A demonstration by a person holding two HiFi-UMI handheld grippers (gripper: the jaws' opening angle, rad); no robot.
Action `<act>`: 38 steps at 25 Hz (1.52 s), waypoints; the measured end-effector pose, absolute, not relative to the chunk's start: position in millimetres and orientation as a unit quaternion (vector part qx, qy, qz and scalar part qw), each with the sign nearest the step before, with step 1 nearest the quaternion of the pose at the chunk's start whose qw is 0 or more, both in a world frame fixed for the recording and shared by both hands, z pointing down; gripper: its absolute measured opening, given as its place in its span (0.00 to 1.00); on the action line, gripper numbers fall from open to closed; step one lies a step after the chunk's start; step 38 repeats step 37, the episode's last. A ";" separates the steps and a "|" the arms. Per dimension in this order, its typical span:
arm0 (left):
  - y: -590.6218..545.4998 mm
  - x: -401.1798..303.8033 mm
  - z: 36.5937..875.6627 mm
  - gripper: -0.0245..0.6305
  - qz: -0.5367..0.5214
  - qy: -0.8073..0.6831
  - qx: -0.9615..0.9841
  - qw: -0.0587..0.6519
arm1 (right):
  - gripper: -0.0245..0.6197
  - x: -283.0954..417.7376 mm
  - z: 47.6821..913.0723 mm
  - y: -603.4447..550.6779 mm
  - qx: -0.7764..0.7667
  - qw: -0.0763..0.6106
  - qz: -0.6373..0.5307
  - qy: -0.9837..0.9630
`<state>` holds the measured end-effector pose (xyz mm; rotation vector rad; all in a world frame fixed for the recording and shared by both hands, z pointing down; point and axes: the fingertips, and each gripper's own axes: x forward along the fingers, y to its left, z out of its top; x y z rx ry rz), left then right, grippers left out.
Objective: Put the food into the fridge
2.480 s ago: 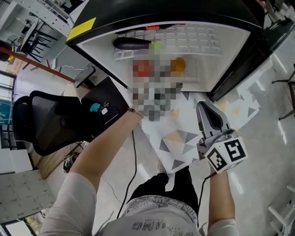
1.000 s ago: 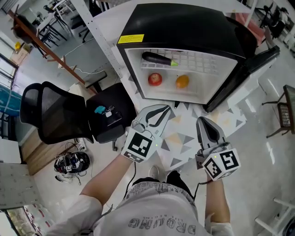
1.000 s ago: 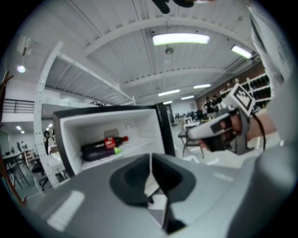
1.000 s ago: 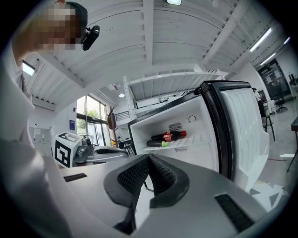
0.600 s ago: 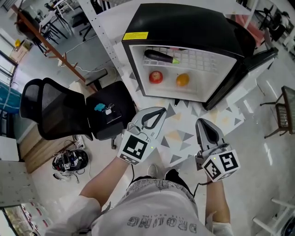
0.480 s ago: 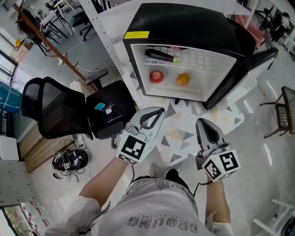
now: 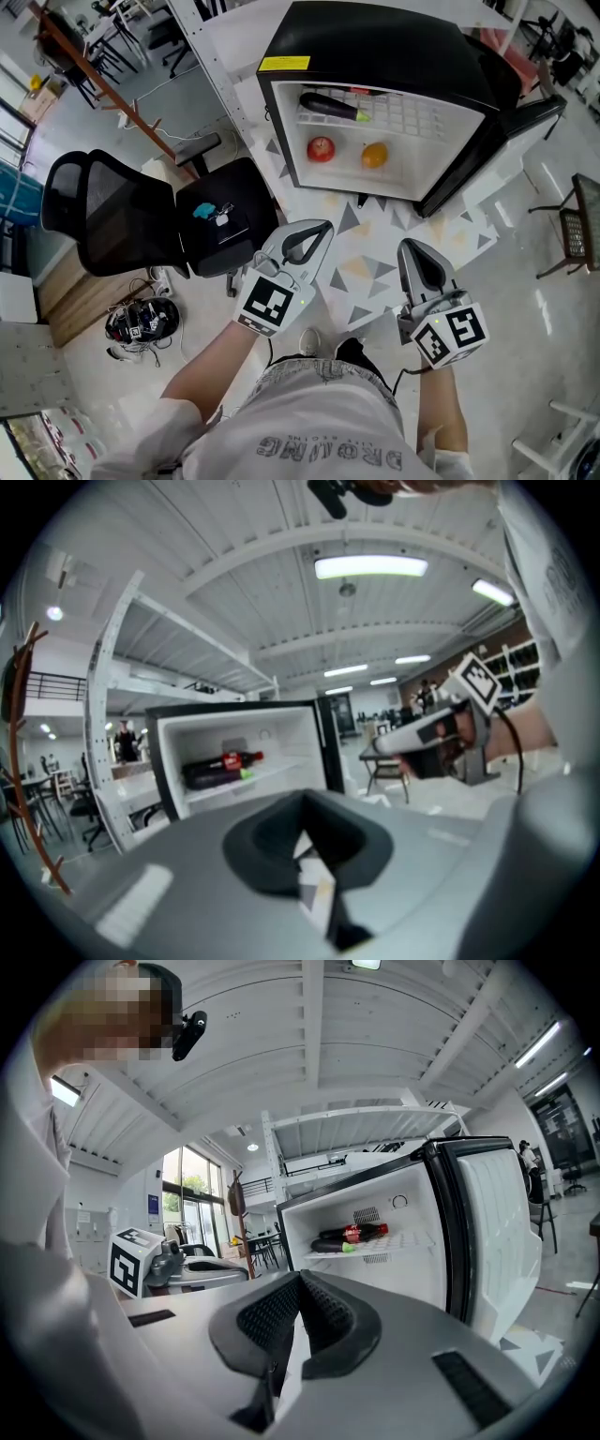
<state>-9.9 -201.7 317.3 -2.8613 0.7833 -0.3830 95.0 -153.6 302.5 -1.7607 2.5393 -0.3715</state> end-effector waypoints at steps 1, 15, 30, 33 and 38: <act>-200.9 -10.6 318.5 0.05 -0.128 0.261 -0.954 0.074 | 0.04 93.7 302.6 -153.6 -0.565 0.014 -0.119 0.816; -199.1 -15.6 326.2 0.05 -0.127 0.262 -0.955 0.060 | 0.04 81.6 308.4 -157.5 -0.555 0.004 -0.125 0.822; -207.8 -11.4 329.2 0.05 -0.125 0.266 -0.955 0.047 | 0.04 84.6 311.1 -163.6 -0.550 0.002 -0.129 0.825; -208.6 -10.2 331.6 0.05 -0.128 0.266 -0.954 0.045 | 0.04 86.3 312.1 -164.5 -0.550 0.000 -0.130 0.825; -210.8 -6.3 332.6 0.05 -0.127 0.265 -0.955 0.046 | 0.04 88.8 313.9 -167.5 -0.549 -0.001 -0.131 0.826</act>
